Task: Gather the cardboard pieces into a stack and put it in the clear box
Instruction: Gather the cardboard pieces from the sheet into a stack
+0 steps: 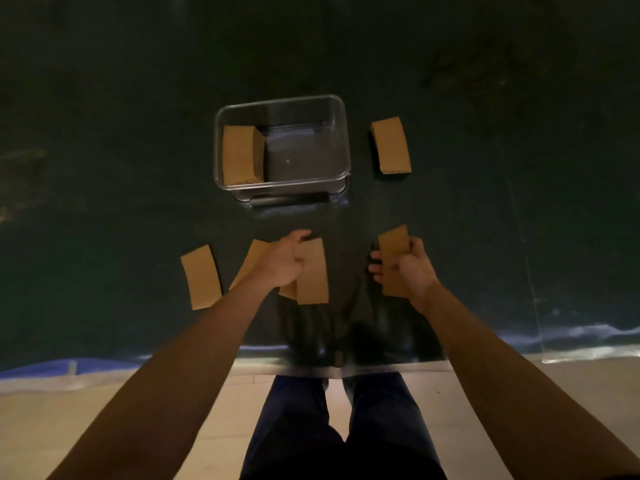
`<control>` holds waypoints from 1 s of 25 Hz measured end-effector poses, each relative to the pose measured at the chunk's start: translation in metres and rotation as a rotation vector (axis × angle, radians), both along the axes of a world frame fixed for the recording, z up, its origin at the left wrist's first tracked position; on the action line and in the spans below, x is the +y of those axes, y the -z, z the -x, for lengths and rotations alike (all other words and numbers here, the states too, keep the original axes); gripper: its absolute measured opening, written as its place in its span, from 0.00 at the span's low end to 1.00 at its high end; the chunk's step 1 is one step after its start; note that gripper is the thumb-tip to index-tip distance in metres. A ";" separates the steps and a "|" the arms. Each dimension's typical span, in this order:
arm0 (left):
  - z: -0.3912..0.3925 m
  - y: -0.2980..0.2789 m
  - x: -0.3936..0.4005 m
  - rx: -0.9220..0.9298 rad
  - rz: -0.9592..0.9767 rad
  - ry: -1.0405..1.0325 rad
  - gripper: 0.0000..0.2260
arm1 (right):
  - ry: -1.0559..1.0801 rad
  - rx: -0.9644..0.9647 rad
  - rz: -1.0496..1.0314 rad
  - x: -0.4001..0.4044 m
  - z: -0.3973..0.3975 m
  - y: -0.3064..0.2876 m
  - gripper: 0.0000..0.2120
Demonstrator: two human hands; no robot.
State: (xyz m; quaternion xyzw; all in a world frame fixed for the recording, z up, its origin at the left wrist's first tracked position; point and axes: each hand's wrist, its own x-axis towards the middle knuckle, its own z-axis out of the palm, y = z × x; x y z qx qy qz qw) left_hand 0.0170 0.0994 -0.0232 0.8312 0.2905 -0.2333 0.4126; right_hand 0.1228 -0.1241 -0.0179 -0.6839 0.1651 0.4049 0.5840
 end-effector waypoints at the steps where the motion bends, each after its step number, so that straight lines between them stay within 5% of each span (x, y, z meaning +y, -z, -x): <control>1: 0.002 -0.001 0.009 0.040 -0.073 0.033 0.32 | -0.034 0.033 -0.058 0.004 0.003 -0.001 0.28; 3: 0.004 -0.001 0.013 0.094 -0.192 0.126 0.33 | -0.093 0.081 -0.136 0.009 0.011 0.000 0.35; 10: 0.011 -0.004 0.003 -0.079 -0.379 0.164 0.17 | -0.075 0.165 -0.188 0.017 0.024 0.001 0.15; 15: 0.005 -0.031 0.007 -0.074 0.173 0.036 0.13 | -0.199 0.129 -0.190 0.030 0.025 -0.008 0.25; 20: -0.001 -0.054 0.001 -0.130 0.658 -0.193 0.14 | -0.410 0.376 -0.301 0.060 0.031 -0.025 0.38; 25: 0.001 -0.056 0.006 -0.199 0.264 0.024 0.13 | -0.297 0.439 -0.358 0.084 0.039 -0.029 0.35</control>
